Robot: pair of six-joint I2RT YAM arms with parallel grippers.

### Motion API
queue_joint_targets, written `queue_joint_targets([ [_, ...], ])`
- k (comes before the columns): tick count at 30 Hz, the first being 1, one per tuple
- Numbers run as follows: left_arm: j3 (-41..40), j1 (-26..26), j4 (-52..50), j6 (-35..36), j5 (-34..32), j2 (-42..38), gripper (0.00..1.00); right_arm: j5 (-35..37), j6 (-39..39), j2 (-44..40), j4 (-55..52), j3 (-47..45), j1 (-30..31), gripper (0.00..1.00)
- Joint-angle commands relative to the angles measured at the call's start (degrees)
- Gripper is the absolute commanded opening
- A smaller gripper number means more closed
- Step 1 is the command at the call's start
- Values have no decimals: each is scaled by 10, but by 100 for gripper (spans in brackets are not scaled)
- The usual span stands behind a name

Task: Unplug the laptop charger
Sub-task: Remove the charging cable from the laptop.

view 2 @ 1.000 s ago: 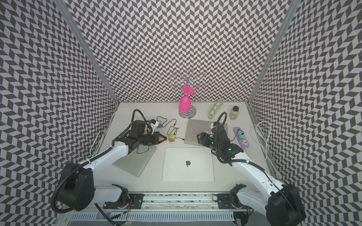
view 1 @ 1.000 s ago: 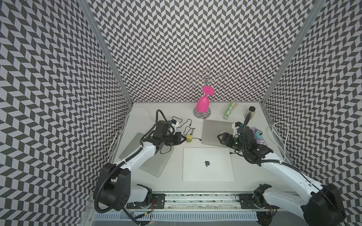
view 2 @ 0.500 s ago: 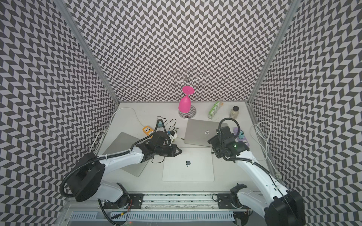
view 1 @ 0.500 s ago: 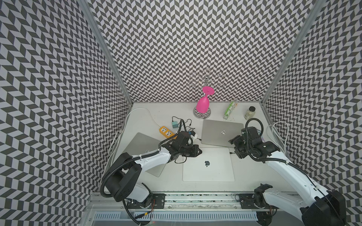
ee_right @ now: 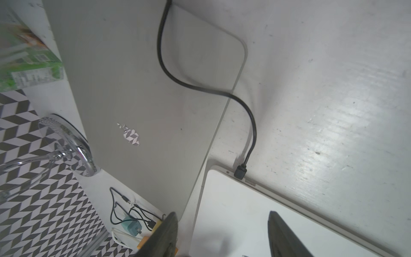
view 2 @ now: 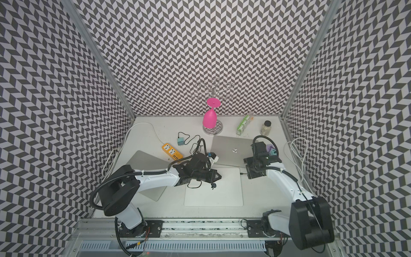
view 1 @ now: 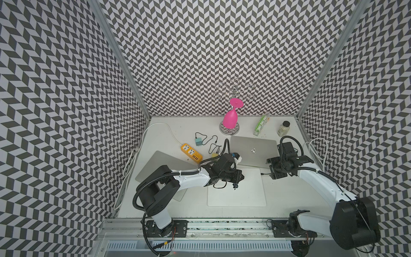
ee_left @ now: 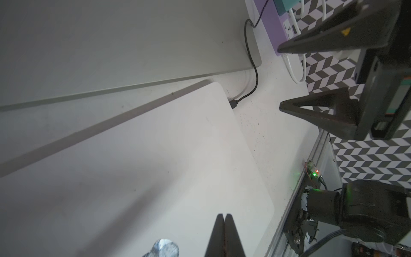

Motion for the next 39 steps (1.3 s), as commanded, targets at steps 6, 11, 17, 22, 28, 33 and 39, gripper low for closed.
queue_joint_targets([
  [6, 71, -7, -11, 48, -27, 77, 0, -47, -21, 49, 25, -15, -8, 49],
  [11, 80, -12, -4, 49, -18, 101, 0, -36, -9, 62, 17, -11, -8, 47],
  [17, 92, -15, 9, 59, 3, 125, 0, -29, 1, 80, 35, -10, -8, 39],
  [22, 99, -20, 23, 58, 22, 140, 0, -24, 15, 90, 44, -10, -8, 37],
  [28, 117, -29, 30, 56, 40, 166, 0, -29, 20, 104, 53, -7, -7, 36],
  [33, 133, -29, 38, 49, 48, 187, 0, -32, 22, 112, 66, -10, -6, 36],
  [39, 161, -27, 28, 47, 60, 218, 0, -36, 31, 127, 91, -11, 3, 34],
])
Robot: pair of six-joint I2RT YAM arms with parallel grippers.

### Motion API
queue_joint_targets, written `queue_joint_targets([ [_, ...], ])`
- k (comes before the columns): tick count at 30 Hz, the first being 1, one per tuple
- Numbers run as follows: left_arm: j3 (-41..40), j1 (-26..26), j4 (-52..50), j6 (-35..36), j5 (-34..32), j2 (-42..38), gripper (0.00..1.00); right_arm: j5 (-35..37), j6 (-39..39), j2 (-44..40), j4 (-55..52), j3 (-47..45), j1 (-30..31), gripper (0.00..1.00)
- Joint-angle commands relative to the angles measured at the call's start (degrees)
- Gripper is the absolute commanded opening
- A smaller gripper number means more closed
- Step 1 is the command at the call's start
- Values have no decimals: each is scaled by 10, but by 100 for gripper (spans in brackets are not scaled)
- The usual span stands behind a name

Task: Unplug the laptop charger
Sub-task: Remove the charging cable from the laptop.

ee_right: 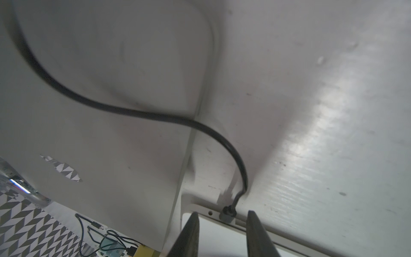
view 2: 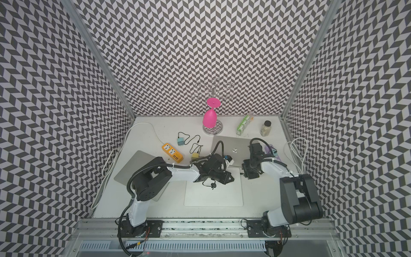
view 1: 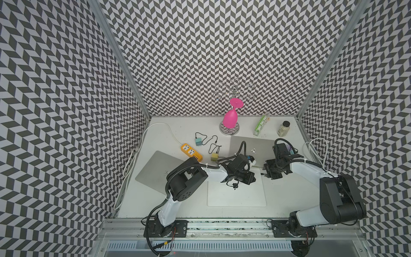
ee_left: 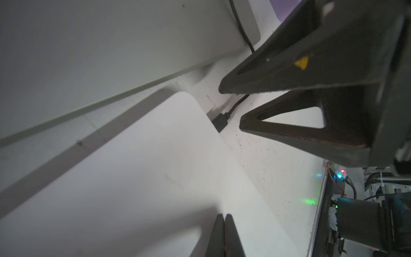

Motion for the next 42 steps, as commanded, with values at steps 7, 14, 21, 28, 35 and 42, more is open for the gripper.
queue_joint_targets([
  [7, 41, 2, -9, -13, 14, 45, 0, -2, 27, 17, 18, -4, 15, 34],
  [14, 45, 8, -11, -21, 18, 52, 0, -2, 38, 20, 8, -3, 25, 31],
  [21, 40, 9, -7, -25, 24, 55, 0, 6, 45, 26, -4, -3, 24, 30],
  [28, 31, 9, -1, -27, 22, 55, 0, -1, 42, 46, -10, 10, 24, 27],
  [35, 33, 9, -2, -27, 20, 59, 0, -3, 42, 53, -15, 9, 25, 25],
  [42, 28, 9, -4, -26, 11, 59, 0, -11, 40, 75, -28, 21, 23, 23],
])
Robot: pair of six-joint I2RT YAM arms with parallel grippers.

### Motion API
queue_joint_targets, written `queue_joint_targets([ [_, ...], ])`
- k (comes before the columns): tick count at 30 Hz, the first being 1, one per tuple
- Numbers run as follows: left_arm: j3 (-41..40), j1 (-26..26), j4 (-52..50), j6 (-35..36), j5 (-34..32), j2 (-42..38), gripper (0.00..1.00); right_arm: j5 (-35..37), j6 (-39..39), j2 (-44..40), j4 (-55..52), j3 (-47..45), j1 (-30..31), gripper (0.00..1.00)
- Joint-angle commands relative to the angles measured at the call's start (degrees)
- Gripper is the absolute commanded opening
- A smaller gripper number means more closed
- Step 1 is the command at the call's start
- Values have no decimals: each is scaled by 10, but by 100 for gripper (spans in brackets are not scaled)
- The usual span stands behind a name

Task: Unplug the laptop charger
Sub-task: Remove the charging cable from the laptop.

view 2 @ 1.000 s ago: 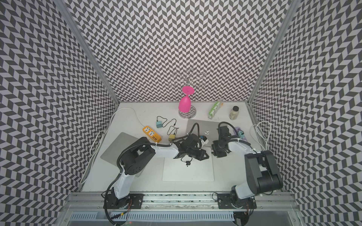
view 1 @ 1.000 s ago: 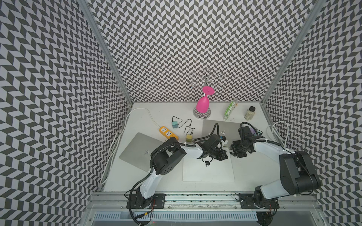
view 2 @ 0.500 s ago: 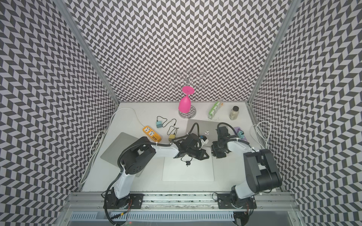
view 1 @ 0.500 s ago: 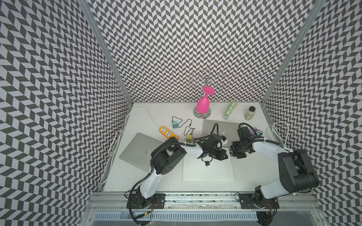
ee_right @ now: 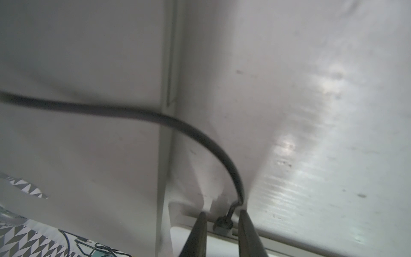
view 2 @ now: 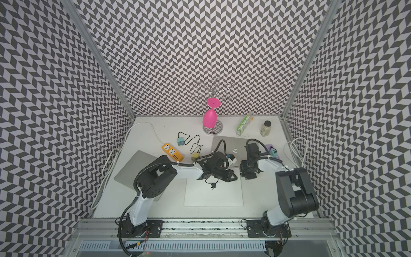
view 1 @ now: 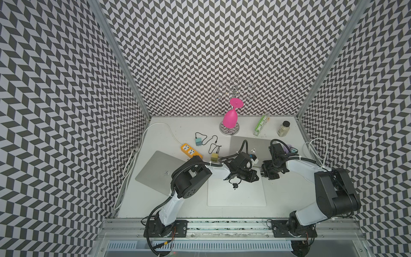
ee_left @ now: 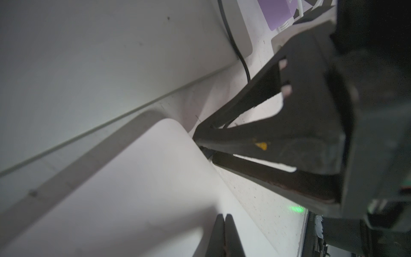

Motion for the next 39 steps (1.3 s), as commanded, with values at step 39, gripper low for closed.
queue_joint_targets([
  [39, -17, 6, -22, -16, -31, 27, 0, 24, 15, 22, -27, 23, 3, 4],
])
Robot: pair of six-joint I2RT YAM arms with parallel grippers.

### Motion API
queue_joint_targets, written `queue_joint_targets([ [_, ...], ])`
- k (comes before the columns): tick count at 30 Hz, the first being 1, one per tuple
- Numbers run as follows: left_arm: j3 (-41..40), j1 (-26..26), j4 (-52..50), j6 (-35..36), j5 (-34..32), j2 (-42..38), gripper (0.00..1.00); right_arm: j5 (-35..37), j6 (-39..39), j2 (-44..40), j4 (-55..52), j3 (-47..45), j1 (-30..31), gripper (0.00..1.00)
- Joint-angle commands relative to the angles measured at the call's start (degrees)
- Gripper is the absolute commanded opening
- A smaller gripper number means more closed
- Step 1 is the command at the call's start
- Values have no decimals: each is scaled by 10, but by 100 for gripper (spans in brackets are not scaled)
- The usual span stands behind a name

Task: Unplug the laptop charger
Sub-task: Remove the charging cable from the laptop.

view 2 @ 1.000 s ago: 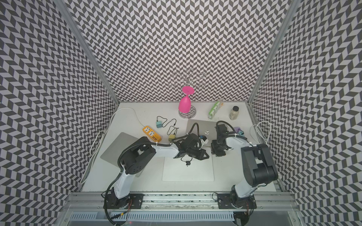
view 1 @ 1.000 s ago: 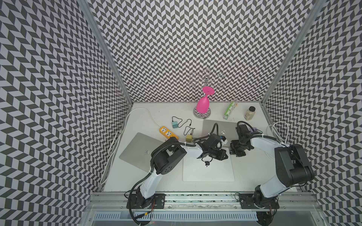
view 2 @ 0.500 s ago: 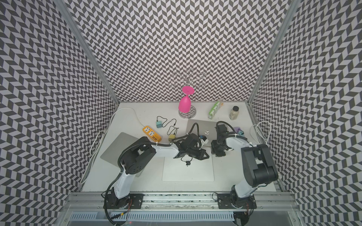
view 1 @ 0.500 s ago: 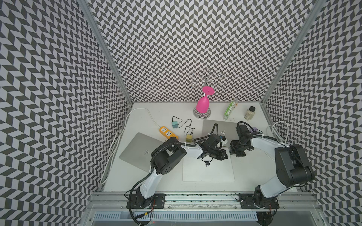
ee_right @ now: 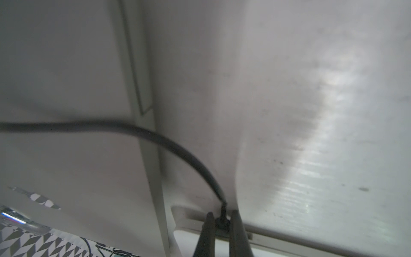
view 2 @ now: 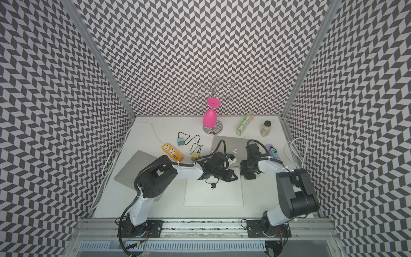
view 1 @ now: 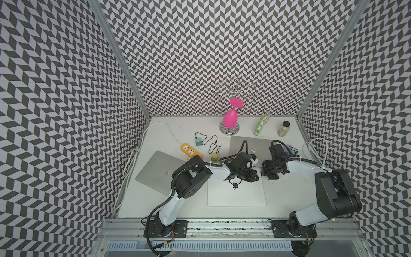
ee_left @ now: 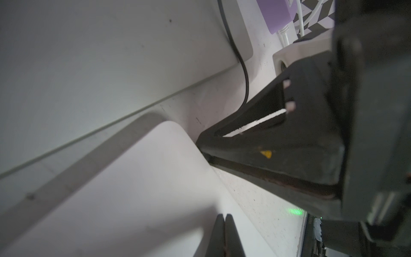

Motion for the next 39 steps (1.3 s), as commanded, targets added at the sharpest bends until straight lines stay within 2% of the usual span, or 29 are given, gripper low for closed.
queue_joint_targets([
  [1, -16, 4, -31, -5, -29, 24, 0, 31, -42, 34, -49, 43, 4, 4],
  [6, -18, 4, -30, -7, -29, 24, 0, 35, -20, 19, -54, 35, 4, 3],
  [11, -22, 4, -29, -6, -31, 20, 0, -19, 54, -24, 7, -41, 3, 3],
  [21, -23, 4, -30, -7, -31, 20, 0, 76, -19, -9, -31, 18, 3, 2],
  [25, -24, 4, -30, -7, -31, 19, 0, 39, -17, 2, -32, 11, 2, 2],
  [30, -25, 4, -30, -8, -32, 17, 0, 68, 6, -31, -36, 0, 0, 1],
  [39, -22, 4, -34, -5, -33, 17, 0, 68, 5, -51, -44, -11, 0, 1],
])
